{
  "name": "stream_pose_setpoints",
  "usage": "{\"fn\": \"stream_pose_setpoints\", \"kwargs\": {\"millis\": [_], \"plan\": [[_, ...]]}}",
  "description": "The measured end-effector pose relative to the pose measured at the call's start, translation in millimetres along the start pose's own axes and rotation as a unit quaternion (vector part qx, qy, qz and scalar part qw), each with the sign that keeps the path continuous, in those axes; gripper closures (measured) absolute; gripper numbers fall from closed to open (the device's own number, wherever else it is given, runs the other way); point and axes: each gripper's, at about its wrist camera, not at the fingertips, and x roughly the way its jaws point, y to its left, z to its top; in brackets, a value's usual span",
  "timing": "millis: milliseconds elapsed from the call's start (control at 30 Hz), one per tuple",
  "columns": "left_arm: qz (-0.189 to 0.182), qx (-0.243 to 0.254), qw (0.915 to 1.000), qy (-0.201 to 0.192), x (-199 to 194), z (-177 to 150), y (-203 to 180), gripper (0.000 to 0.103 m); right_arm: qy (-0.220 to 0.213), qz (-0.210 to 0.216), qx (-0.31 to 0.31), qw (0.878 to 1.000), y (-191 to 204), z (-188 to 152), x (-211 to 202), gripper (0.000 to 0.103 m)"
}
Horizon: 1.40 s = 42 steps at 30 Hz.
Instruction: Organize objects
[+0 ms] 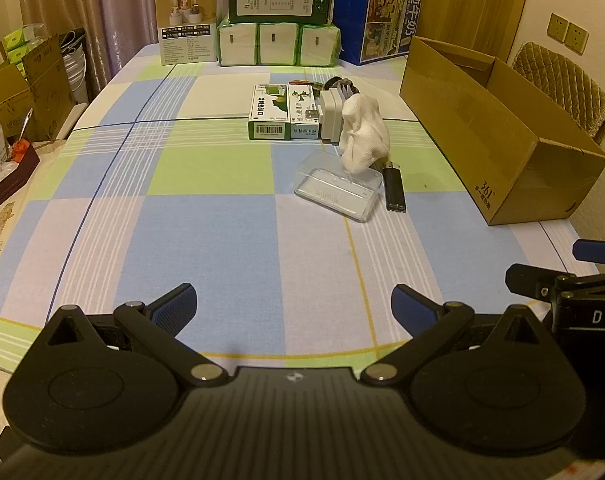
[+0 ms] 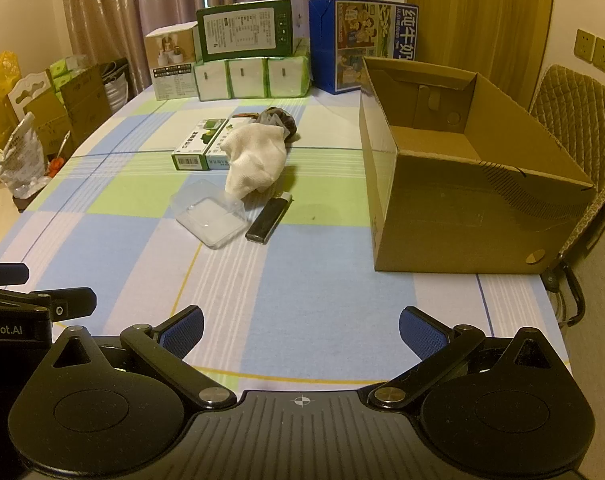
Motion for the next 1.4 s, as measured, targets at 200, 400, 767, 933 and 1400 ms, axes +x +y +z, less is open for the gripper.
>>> {"fn": "stream_pose_setpoints", "kwargs": {"millis": [200,400,767,933,1400], "plan": [[0.000,0.001,1.0000,0.000,-0.1,0.2,-0.1,0.001,0.000,-0.001,0.000,1.000,-0.3,-0.5,0.1,0.002],[-0.001,-0.001,1.0000,0.000,0.0,0.4,-0.5,0.001,0.000,-0.001,-0.001,1.000,-0.3,-0.7,0.2,0.002],[0.000,-0.001,1.0000,0.000,-0.1,0.1,-0.6,0.001,0.000,-0.001,-0.001,1.000,-0.7,-1.1,0.1,0.002],[-0.001,-0.001,1.0000,0.000,-0.3,0.2,-0.3,0.001,0.000,-0.001,-0.001,1.000,-1.5,-1.7,-0.2,0.002],[-0.001,-0.007,1.0000,0.001,-1.5,2.3,2.8,0.001,-0.001,-0.003,-0.001,1.000,-5.7,-3.6,-1.2,0.002]]}}
